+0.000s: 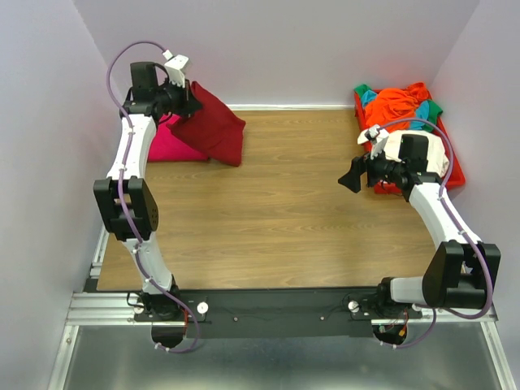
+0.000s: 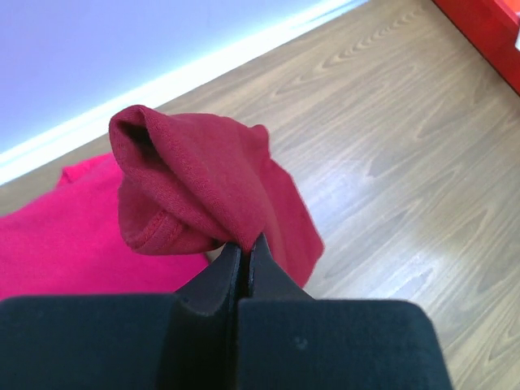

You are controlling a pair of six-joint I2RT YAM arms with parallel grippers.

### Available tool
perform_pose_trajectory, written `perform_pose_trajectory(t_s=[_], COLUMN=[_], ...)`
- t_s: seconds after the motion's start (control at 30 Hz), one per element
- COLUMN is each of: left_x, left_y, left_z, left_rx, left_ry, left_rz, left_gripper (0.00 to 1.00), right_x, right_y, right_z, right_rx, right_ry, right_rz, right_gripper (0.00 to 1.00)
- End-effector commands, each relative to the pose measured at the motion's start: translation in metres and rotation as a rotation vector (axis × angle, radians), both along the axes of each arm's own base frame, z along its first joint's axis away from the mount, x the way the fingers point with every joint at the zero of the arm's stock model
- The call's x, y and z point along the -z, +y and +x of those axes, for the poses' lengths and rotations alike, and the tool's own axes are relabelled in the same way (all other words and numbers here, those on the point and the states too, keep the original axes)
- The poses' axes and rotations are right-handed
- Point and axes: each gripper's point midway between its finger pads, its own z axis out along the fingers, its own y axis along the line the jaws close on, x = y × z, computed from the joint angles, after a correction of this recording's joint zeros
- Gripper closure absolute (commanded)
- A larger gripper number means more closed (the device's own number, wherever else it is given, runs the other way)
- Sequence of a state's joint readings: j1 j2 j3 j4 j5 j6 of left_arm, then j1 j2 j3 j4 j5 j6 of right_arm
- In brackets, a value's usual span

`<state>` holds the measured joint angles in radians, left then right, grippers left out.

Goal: Fold and stack the t-shirts
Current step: Neatly place the folded tshirt to the corner

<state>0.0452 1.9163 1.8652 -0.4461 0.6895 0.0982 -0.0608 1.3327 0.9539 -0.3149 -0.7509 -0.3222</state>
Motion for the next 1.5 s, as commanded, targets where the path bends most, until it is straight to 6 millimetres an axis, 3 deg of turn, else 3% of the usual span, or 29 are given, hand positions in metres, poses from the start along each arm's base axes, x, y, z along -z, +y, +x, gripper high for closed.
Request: perform_pose_trajectory(t_s=[0.0,0.27,0.67,0.83,1.47], left_x=[-0.017,-0.041,-0.073,-0.077,-0.099], left_y=[0.002,0.01,0.028,0.042,0.059], left_z=[0.007,0.015,0.009,0.008,-0.006], left_rx=[0.014,-0.015,-0.087,-0.126,-0.167], left_ry=[-0.035,-0.073,-0.124,-0.126,-0.166], left_rz=[-0.001,0.014,0.011,0.012,0.007], left_gripper=[1.0,1.0,1.0,1.0,1.0], right_x=[0.002,0.003,0.002,0.002,0.005], right_y=[0.001,0.001,0.001,0.001,-0.001], right_z=[-0.003,-0.003,-0.003,-0.003,-0.002], right_rx=[-0.011,-0.012,-0.012,-0.011,-0.006], right_ry=[-0.002,0.003,-0.002,-0.001,0.002], right_rz=[0.011,0.013,0.012,0.011,0.002], right_gripper=[0.0,0.0,0.0,0.0,0.0])
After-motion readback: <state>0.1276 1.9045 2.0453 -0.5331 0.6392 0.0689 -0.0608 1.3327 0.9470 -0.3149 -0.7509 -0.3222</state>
